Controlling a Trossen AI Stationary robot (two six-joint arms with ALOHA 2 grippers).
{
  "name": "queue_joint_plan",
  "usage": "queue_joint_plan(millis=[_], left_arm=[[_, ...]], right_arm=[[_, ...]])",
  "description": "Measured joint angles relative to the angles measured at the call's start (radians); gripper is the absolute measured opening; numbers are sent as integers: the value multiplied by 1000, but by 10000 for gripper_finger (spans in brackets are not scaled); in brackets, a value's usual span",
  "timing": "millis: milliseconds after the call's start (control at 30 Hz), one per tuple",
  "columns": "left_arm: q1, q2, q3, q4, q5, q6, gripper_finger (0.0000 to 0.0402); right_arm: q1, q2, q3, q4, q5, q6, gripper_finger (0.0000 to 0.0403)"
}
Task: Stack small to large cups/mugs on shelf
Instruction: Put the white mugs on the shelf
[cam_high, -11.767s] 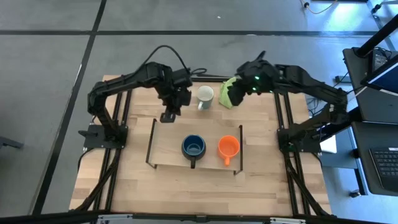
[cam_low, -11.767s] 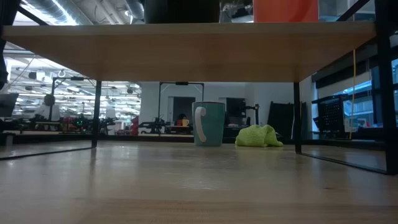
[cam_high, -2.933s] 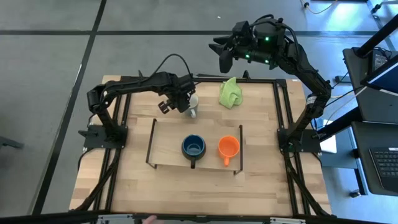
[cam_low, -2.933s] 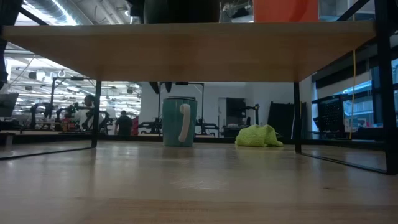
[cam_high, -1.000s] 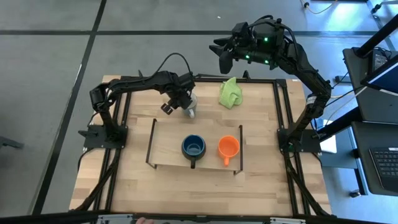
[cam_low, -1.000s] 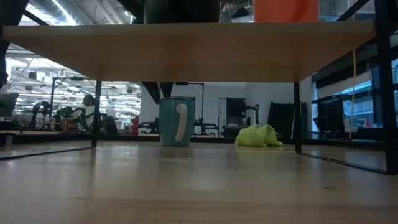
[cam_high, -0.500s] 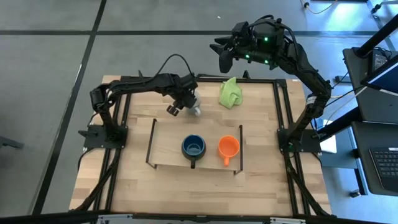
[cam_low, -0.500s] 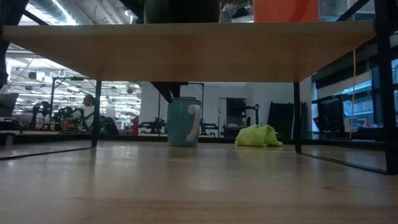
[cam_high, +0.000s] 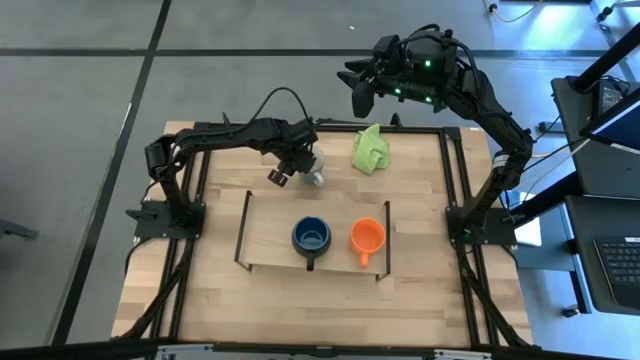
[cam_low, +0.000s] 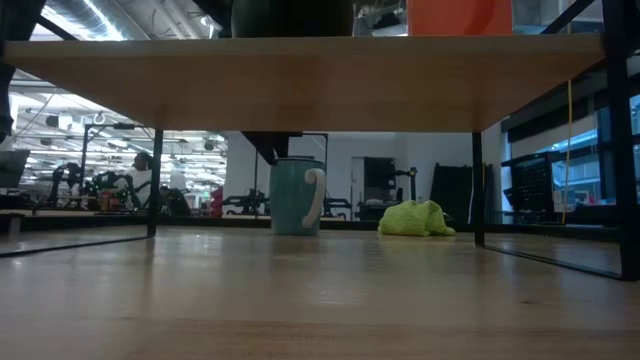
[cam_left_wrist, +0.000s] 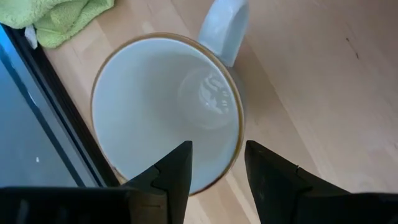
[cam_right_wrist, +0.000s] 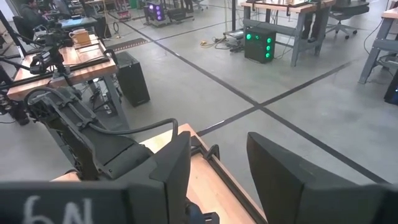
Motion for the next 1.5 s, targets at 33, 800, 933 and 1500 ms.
queue_joint_plan(millis=[33, 800, 933, 1500], left_arm=[[2, 0, 0, 0, 0, 0, 142], [-11, 1, -119, 68, -66, 32, 132], [-16, 1, -119, 75, -88, 48, 122], [-27, -8, -120, 79, -151, 64, 18]], right_arm=[[0, 0, 0, 0, 0, 0, 159], [0, 0, 0, -19, -1, -18, 159], [0, 0, 0, -19, -1, -20, 159], [0, 0, 0, -24, -1, -20, 159]])
